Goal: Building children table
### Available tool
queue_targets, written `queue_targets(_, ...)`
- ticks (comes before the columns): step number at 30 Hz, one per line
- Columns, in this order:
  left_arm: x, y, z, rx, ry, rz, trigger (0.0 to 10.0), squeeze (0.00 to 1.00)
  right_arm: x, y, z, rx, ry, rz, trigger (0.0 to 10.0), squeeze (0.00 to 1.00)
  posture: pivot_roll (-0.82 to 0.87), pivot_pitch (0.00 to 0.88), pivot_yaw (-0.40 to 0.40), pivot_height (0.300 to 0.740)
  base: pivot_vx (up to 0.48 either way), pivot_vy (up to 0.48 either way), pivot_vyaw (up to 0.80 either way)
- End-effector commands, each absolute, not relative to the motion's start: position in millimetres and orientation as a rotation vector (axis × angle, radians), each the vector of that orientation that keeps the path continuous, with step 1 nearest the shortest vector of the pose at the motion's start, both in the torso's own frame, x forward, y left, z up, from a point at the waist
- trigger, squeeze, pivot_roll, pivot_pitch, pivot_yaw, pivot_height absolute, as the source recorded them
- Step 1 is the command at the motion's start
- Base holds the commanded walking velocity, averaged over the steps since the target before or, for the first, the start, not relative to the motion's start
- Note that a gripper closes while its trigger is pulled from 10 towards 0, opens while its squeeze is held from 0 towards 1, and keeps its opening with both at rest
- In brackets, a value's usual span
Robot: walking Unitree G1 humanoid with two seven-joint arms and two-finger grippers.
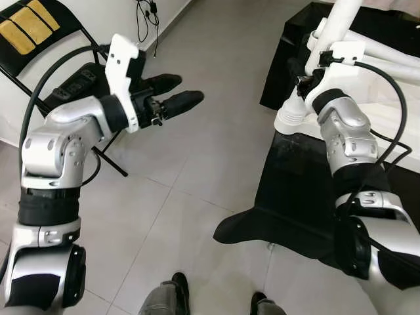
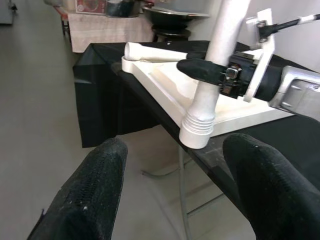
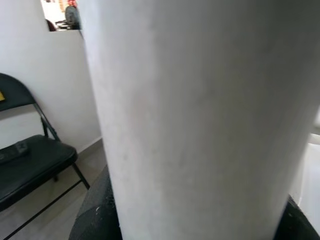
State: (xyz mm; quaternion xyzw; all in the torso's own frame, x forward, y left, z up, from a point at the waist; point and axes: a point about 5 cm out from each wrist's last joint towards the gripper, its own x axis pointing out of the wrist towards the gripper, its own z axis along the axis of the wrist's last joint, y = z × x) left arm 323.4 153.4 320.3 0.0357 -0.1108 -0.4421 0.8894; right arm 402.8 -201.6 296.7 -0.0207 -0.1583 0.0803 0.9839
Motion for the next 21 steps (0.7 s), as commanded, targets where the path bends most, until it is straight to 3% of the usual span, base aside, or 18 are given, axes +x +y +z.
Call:
queue_targets(1,317.6,157.4,318.5,0.068,-0.238,-0.904,10.0,0.0,404.5,-195.7,275.1,-0.057,-0.236,0.211,10.0,0.0,-0.01,0.246,0.025,0.74,0.0,0.0,0.0)
queue_targets(6,313.9,158.7,315.2,0.057,-0.234,-0.888,10.0,0.0,405.5,-196.3,277.1,-0.066,-0.237,0.213,10.0,0.0,-0.01,0.243,0.021,0.74,0.0,0.0,0.0)
queue_targets(7,311.6,159.4,313.4,0.05,-0.232,-0.878,10.0,0.0,406.0,-196.5,279.5,-0.052,-0.241,0.23,10.0,1.0,-0.01,0.241,0.021,0.74,0.0,0.0,0.0)
queue_targets(18,307.8,158.7,313.0,0.039,-0.231,-0.867,10.0,0.0,407.6,-198.6,286.3,-0.027,-0.253,0.228,10.0,1.0,-0.01,0.233,0.019,0.74,0.0,0.0,0.0)
queue_targets(19,307.2,158.1,313.3,0.041,-0.23,-0.869,10.0,0.0,407.1,-198.1,291.4,-0.011,-0.27,0.261,10.0,0.0,0.0,0.231,0.018,0.74,0.0,0.0,0.0)
queue_targets(21,306.2,157.4,313.6,0.043,-0.229,-0.871,10.0,0.0,406.6,-197.6,297.7,0.009,-0.291,0.303,10.0,0.0,0.0,0.231,0.018,0.74,0.0,0.0,0.0)
